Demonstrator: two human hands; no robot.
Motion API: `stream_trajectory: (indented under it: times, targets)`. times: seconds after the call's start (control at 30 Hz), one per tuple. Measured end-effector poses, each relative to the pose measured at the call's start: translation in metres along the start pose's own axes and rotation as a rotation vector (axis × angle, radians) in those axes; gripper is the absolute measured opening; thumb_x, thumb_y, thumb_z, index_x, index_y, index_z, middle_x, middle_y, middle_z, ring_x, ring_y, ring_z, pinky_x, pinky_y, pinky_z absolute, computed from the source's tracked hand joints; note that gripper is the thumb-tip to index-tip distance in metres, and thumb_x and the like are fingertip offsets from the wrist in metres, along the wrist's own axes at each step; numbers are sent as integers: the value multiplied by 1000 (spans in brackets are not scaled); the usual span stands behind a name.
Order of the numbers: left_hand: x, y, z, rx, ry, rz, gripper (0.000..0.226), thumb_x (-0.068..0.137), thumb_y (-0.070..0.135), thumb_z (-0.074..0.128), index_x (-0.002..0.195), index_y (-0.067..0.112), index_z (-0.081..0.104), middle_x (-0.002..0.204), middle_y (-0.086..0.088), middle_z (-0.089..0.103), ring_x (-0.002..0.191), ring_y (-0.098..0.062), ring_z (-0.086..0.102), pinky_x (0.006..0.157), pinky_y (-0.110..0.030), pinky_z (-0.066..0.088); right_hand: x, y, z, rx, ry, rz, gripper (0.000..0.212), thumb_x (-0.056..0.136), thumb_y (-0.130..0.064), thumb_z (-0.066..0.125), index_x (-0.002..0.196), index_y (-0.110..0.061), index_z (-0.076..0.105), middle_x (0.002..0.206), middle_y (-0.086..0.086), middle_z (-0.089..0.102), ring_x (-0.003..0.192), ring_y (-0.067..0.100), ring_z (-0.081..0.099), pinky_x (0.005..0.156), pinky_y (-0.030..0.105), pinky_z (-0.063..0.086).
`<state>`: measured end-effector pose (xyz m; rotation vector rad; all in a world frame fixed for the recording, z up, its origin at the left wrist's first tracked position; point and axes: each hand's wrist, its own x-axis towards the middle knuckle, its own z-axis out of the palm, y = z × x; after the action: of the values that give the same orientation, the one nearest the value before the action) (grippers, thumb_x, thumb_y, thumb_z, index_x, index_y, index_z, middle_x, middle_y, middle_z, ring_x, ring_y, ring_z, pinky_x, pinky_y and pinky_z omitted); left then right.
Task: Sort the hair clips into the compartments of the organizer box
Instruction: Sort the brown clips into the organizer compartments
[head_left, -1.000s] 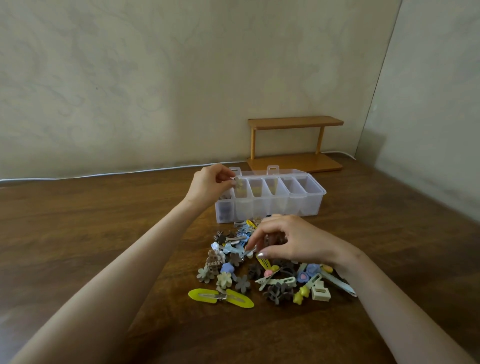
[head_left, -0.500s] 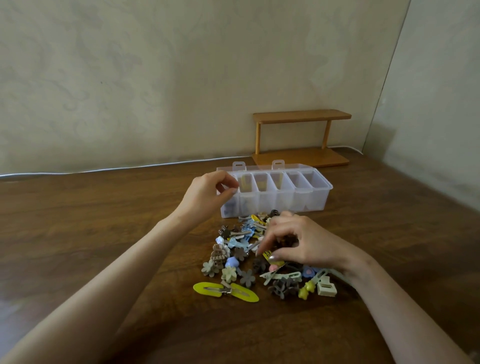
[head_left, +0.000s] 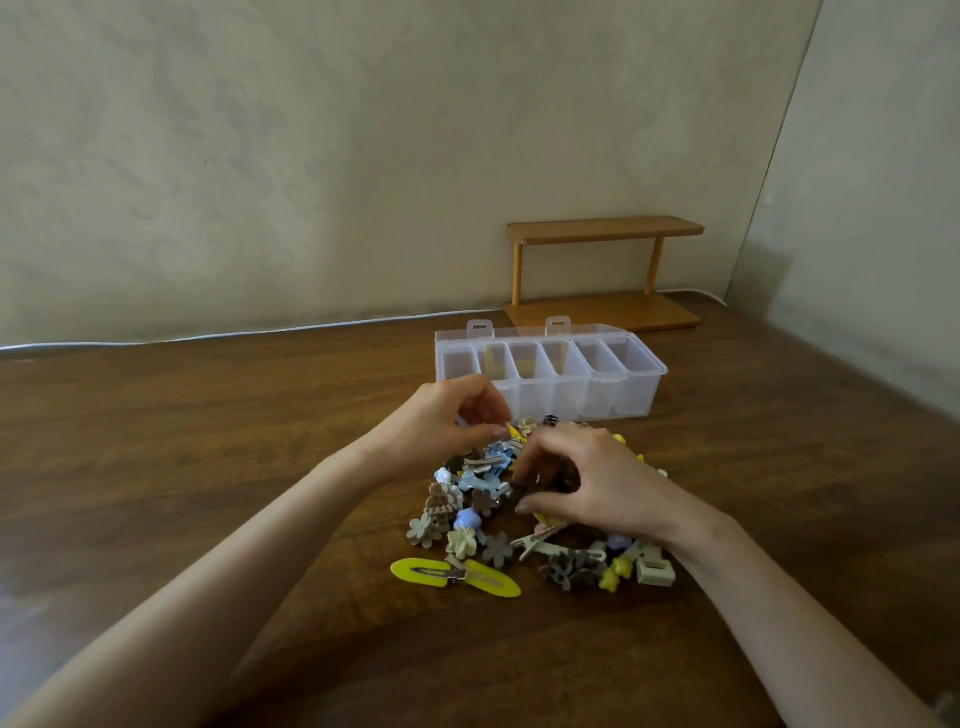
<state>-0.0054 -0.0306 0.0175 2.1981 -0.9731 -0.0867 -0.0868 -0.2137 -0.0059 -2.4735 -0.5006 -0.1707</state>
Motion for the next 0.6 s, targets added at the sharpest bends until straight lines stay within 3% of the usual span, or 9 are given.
stream_trajectory:
  times: [0.07,0.17,0.37,0.6]
  targets:
    - [-1,1,0,-133,-79,-68,14,84,17,65,97,17,60,93,2,71,85,-6,66,76,-19,52,-1,0,-3,118,124,35,24,74,-26,78,93,-20,65,91,-6,65,81,6,61,74,25,52]
    - [-3,5,3,-278,-148,-133,19,84,12,64,103,11,59,94,-6,72,87,-12,69,80,-24,54,-2,-1,-4,163,249,24,21,77,-19,76,93,-18,63,89,-8,65,81,5,60,71,17,48]
    - [-4,11,12,-433,-87,-209,18,91,11,54,109,8,54,93,-9,70,86,-16,68,82,-31,54,0,7,1,54,290,6,30,77,-28,75,102,-27,58,97,-11,63,87,1,58,77,23,50]
    - [-3,11,18,-345,1,-181,23,82,16,67,103,11,59,92,-5,69,84,-13,67,78,-26,55,1,9,3,0,321,2,37,75,-31,76,107,-29,58,98,-8,62,91,6,58,81,30,50]
